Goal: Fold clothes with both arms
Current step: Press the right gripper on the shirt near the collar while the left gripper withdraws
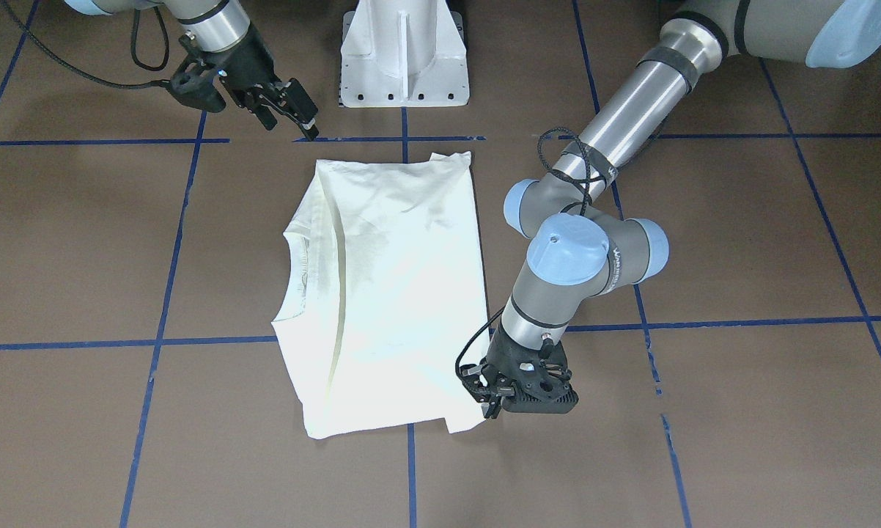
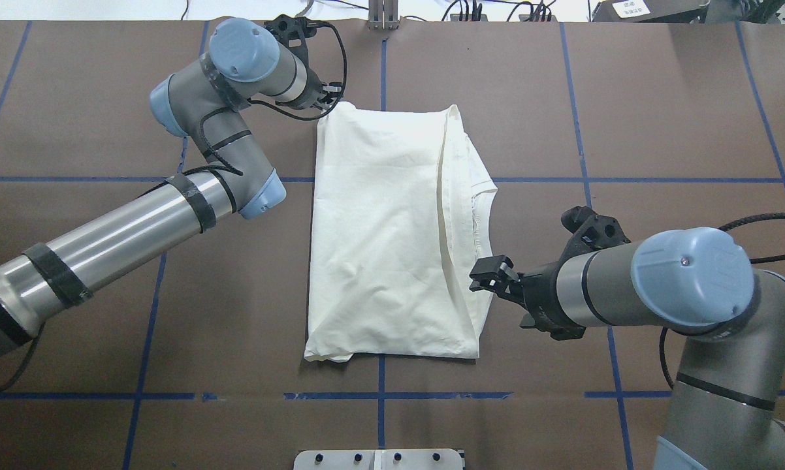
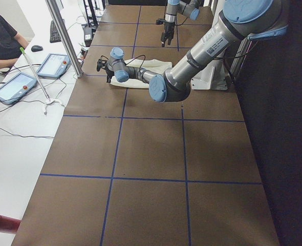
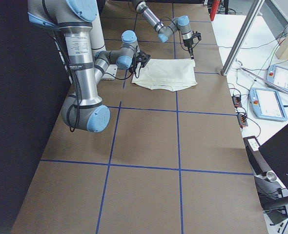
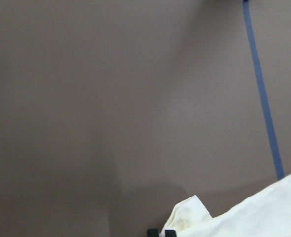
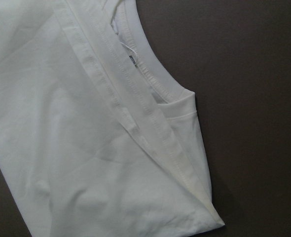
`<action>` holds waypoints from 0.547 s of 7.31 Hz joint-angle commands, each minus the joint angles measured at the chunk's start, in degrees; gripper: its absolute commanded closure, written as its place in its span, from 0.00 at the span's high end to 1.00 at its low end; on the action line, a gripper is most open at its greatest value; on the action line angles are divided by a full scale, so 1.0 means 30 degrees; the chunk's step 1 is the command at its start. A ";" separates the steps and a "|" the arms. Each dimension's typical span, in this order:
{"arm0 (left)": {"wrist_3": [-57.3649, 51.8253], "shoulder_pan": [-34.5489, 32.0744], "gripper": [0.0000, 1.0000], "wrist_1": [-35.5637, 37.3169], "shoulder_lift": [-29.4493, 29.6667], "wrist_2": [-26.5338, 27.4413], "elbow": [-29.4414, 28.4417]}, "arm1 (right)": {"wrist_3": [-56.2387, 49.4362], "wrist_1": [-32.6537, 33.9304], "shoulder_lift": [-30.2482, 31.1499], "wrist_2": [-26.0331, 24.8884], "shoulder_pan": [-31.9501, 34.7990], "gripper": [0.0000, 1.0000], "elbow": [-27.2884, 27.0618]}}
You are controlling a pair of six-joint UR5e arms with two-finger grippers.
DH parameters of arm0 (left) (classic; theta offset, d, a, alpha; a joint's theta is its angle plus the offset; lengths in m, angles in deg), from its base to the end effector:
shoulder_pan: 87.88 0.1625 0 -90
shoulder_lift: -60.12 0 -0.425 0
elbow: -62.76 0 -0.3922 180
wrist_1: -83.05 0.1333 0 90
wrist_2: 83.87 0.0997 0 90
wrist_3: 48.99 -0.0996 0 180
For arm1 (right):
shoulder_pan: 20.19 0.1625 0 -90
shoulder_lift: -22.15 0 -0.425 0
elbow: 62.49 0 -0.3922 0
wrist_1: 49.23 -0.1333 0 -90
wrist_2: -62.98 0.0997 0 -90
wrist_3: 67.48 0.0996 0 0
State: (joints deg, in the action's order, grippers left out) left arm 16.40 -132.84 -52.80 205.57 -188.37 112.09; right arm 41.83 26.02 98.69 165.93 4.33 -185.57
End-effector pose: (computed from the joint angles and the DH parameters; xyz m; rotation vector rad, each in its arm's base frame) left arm 0.5335 -0.6859 0.2639 0.4126 0.9957 -0.1863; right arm -0.4104 -0.3092 0.2503 -0.1577 -1.0889 0.5670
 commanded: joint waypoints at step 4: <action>0.2286 -0.0889 1.00 0.1016 -0.6108 -0.3283 0.9387 | -0.3189 0.1747 -0.3247 -0.1476 -0.0320 1.00 0.4254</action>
State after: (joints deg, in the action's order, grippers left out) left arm 23.00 -134.29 -50.28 192.00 -195.91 134.08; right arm 38.38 28.82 90.37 161.96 3.52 -175.37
